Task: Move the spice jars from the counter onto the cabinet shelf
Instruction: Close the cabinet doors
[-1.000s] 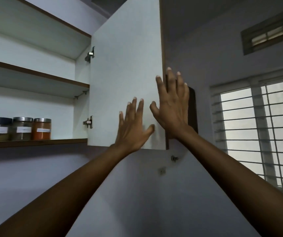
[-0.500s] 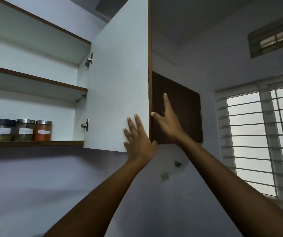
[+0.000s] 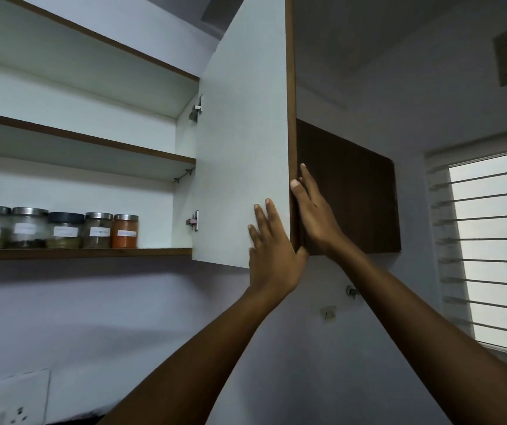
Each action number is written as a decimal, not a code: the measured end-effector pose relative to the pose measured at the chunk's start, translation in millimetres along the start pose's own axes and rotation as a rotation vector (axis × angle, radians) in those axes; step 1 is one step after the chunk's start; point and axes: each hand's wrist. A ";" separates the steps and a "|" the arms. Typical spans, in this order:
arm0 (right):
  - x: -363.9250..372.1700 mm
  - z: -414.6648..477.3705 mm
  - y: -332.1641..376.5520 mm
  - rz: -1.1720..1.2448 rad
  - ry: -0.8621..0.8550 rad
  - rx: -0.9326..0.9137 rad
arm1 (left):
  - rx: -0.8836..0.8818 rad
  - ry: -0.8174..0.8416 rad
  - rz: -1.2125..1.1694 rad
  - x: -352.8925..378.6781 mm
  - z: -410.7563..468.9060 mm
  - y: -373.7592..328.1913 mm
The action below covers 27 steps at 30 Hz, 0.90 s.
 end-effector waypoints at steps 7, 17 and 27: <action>37.6 4.6 36.4 0.130 -0.041 -0.051 | 0.039 0.000 -0.010 -32.4 -3.6 17.3; 90.7 5.3 74.6 0.140 -0.032 -0.148 | 0.114 -0.029 -0.097 -83.3 -2.5 56.9; 173.2 -18.8 118.5 0.129 -0.066 -0.191 | 0.149 -0.056 -0.069 -167.5 0.8 113.3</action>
Point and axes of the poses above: each hand's wrist, its own z-axis towards the middle knuckle, its own x-axis out of the palm, y = z × x, and after that the axes turned 13 degrees about -y, right-handed
